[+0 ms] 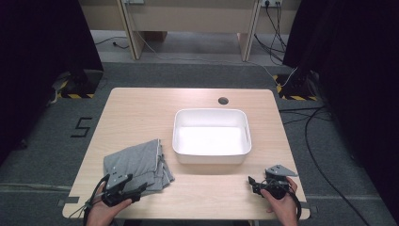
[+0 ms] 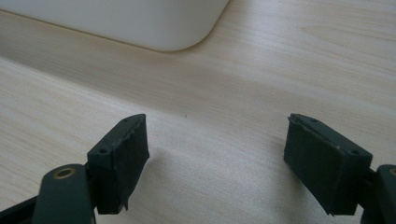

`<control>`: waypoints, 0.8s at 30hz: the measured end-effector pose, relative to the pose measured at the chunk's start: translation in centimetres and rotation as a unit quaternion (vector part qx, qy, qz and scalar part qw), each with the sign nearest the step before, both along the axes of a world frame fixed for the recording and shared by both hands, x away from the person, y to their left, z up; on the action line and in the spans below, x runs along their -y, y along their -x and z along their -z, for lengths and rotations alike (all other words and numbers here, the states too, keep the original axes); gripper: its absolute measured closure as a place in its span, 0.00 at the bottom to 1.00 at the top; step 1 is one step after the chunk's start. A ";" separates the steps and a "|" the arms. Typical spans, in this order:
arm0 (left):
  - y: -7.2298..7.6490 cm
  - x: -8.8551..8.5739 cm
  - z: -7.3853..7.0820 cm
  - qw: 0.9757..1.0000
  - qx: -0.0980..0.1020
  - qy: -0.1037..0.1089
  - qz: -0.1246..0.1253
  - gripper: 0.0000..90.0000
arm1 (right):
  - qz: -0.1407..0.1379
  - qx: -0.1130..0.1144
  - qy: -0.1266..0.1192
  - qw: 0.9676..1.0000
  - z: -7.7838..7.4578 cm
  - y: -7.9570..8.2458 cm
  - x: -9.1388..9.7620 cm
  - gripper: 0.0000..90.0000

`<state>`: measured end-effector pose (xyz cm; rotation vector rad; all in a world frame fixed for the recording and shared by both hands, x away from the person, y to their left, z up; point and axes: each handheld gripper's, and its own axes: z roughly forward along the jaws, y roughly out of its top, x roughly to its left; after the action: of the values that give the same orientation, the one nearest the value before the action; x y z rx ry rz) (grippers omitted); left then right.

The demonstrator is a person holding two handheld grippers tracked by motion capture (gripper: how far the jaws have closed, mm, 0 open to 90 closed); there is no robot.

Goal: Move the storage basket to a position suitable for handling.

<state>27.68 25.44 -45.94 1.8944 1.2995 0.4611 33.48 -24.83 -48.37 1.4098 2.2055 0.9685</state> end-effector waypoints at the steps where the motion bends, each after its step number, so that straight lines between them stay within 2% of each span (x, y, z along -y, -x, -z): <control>1: -1.4 0.2 0.0 1.000 -0.002 -0.001 -0.004 0.34 | 0.000 0.000 0.001 1.000 0.0 0.0 0.0 0.25; 2: -1.4 0.2 0.0 1.000 -0.002 -0.001 -0.004 0.34 | 0.000 0.000 0.001 1.000 0.0 0.0 0.0 0.25; 3: -2.3 0.4 0.1 1.000 -0.003 -0.012 -0.005 0.34 | -0.001 0.001 0.001 1.000 0.0 0.0 0.0 0.25; 4: -4.2 0.6 0.7 0.999 -0.008 -0.027 -0.017 0.33 | -0.001 0.000 0.001 1.000 0.0 0.0 0.0 0.25; 5: -4.9 0.6 1.1 0.999 -0.015 -0.027 -0.023 0.33 | -0.001 -0.001 -0.003 1.000 0.0 0.0 0.0 0.25; 6: -4.9 0.6 1.1 0.999 -0.015 -0.027 -0.023 0.33 | -0.001 -0.001 -0.003 1.000 0.0 0.0 0.0 0.25; 9: -5.9 0.7 2.1 0.998 -0.039 -0.029 -0.025 0.30 | -0.002 -0.001 -0.005 1.000 0.0 0.0 0.0 0.25; 11: -5.7 0.8 2.3 0.999 -0.040 -0.031 -0.020 0.31 | -0.003 -0.001 -0.006 1.000 0.0 0.0 0.0 0.25; 12: -5.4 0.9 2.2 0.998 -0.044 -0.029 -0.015 0.37 | -0.004 -0.001 -0.004 1.000 0.0 0.0 0.1 0.25; 13: -5.0 0.9 2.2 0.999 -0.047 -0.023 -0.013 0.37 | -0.004 -0.001 -0.004 1.000 0.0 0.0 0.1 0.25; 14: -4.1 1.2 2.5 0.999 -0.045 -0.014 -0.010 0.40 | -0.005 -0.002 -0.002 1.000 0.0 0.0 0.0 0.25; 16: -3.6 1.3 2.6 0.999 -0.044 -0.010 -0.006 0.40 | -0.006 -0.002 0.002 1.000 0.0 0.1 -0.1 0.24; 21: -0.7 2.6 2.5 0.999 -0.039 -0.011 0.021 0.40 | -0.009 0.000 0.007 1.000 0.0 0.1 -0.2 0.24; 22: 0.1 3.1 2.3 0.998 -0.044 -0.012 0.034 0.39 | -0.009 0.000 0.007 1.000 0.0 0.1 -0.2 0.24; 24: 0.4 3.3 2.2 0.998 -0.045 -0.013 0.038 0.39 | -0.009 0.000 0.006 1.000 0.0 0.1 -0.2 0.24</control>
<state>27.24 22.11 -48.16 1.9998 1.2798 0.3589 33.40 -24.59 -48.39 1.3869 2.2244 0.9590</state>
